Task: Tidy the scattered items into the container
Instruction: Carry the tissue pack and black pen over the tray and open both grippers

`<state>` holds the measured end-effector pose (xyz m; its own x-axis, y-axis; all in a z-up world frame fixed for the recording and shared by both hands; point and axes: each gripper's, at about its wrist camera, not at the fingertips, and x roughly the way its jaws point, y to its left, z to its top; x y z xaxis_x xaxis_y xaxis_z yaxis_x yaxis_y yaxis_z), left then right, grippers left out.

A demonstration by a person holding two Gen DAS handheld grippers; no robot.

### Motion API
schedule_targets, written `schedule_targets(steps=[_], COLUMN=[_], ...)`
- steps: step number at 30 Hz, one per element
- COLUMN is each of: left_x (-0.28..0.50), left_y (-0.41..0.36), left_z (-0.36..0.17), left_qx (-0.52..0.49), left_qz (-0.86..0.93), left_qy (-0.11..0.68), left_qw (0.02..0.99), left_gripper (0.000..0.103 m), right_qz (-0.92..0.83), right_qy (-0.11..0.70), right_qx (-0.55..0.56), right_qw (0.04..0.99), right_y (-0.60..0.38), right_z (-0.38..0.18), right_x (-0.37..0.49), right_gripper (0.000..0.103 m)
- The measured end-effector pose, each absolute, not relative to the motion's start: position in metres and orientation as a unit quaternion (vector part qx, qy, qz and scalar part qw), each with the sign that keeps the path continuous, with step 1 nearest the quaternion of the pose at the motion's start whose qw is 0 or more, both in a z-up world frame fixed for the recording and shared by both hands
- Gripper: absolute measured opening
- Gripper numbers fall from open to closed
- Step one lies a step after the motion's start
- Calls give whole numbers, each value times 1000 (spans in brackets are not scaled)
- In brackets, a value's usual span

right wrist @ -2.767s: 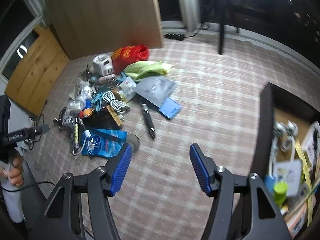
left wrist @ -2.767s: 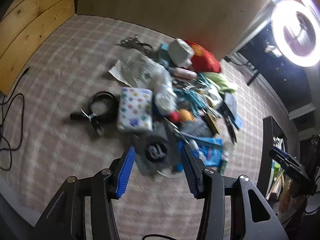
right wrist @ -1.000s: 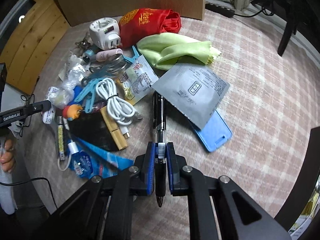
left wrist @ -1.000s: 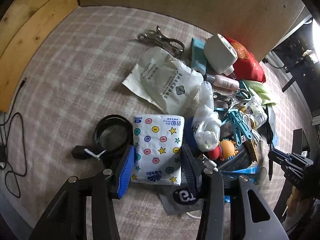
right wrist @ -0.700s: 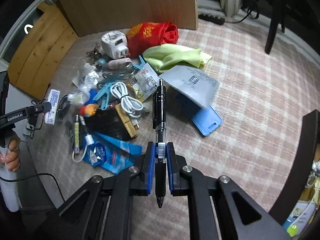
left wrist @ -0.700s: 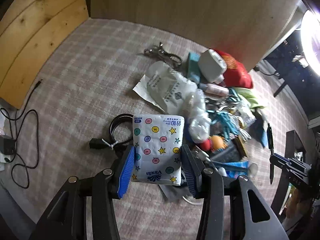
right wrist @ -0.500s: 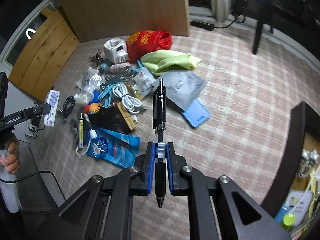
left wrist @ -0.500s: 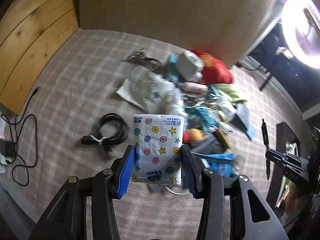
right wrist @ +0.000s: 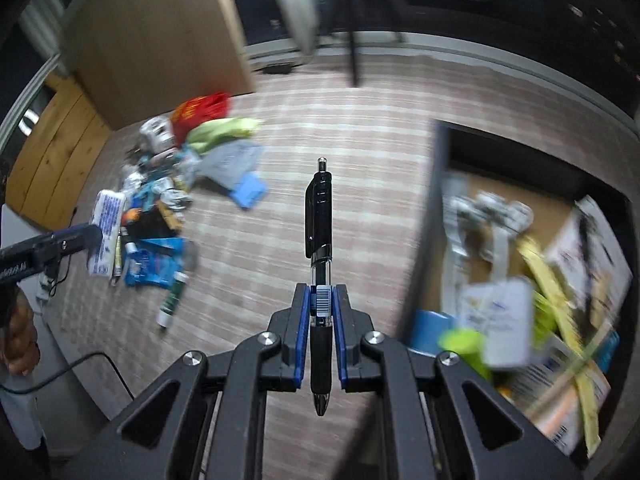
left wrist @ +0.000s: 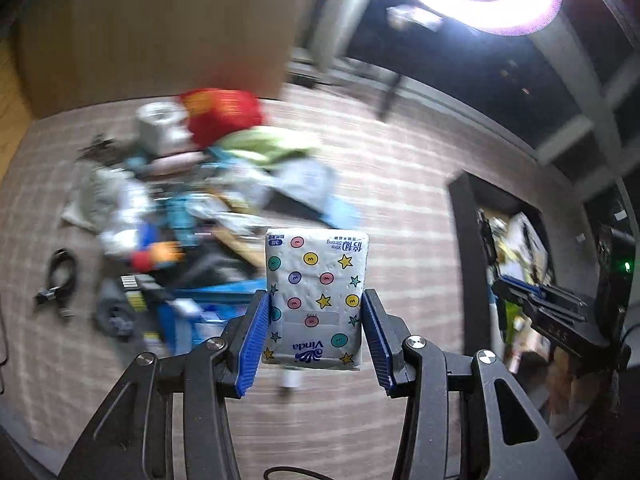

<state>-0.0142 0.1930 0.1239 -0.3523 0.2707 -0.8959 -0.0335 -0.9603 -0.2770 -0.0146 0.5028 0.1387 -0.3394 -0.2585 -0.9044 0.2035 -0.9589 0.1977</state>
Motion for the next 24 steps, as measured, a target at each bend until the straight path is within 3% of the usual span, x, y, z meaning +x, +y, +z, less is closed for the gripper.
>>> schedule_targets(steps=[21, 24], left_x=[21, 24], left_y=[461, 485], left_z=[132, 134], left_qx=[-573, -569], left_qz=[767, 766], left_qy=[-19, -6], left_qw=[288, 299], left_gripper=[44, 48], right_qz=[-836, -837], right_qy=[-109, -105], right_qx=[537, 536], right_qw=[-26, -32], right_y=[726, 739], right_z=[146, 146], right_x=[39, 39], right_gripper=[12, 14])
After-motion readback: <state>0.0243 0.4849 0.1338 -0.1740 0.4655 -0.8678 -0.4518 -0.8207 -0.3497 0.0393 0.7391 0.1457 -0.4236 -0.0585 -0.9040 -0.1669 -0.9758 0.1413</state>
